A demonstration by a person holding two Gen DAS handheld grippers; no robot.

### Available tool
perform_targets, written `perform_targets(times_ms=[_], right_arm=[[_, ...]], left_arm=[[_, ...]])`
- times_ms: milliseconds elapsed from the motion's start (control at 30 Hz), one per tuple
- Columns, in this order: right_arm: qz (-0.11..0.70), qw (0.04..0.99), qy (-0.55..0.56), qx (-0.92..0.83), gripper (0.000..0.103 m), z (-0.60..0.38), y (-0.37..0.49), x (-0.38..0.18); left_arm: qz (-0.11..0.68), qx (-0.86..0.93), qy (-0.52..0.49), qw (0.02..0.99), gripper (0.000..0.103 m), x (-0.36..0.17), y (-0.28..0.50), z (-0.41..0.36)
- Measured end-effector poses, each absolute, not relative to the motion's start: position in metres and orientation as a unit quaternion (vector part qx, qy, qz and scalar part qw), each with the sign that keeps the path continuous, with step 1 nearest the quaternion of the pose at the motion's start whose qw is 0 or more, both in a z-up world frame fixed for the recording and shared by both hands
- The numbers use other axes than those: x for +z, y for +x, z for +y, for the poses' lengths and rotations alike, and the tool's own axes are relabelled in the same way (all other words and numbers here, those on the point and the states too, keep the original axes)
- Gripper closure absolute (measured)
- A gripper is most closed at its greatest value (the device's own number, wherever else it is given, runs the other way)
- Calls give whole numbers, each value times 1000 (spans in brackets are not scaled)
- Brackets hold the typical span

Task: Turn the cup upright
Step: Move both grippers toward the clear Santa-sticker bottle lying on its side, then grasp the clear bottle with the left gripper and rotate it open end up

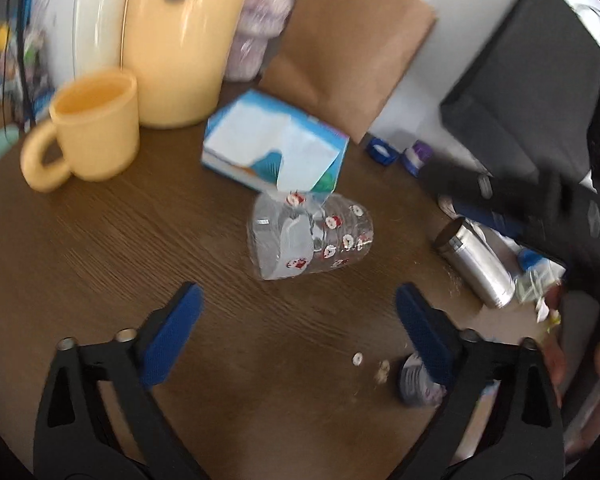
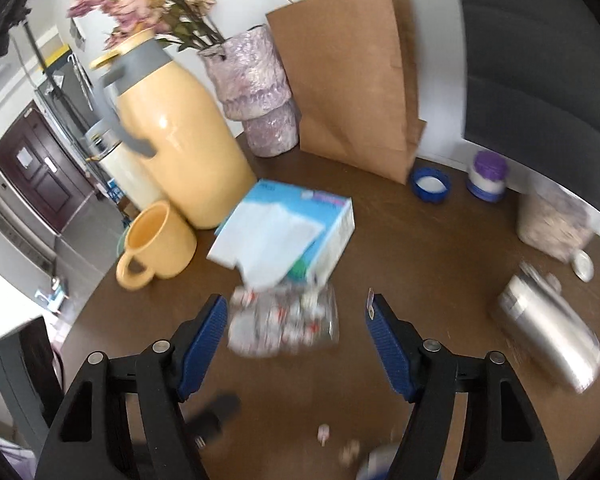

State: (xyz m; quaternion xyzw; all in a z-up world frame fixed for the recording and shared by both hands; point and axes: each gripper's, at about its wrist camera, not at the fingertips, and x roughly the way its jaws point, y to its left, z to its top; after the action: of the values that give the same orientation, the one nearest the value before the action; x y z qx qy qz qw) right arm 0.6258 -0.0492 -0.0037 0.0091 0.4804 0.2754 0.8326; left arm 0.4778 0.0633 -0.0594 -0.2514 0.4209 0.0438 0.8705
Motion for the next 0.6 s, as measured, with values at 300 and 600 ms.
perform_targets(times_ms=[300,600], right_arm=[[573,786,-52,227,53,-19,685,-74],[588,757,-100,266,56,-3,652,-79]], left_arm=[[432,31,-339,835,29,-76,503,60],[442,26,-342,829,30,-85,492,69]])
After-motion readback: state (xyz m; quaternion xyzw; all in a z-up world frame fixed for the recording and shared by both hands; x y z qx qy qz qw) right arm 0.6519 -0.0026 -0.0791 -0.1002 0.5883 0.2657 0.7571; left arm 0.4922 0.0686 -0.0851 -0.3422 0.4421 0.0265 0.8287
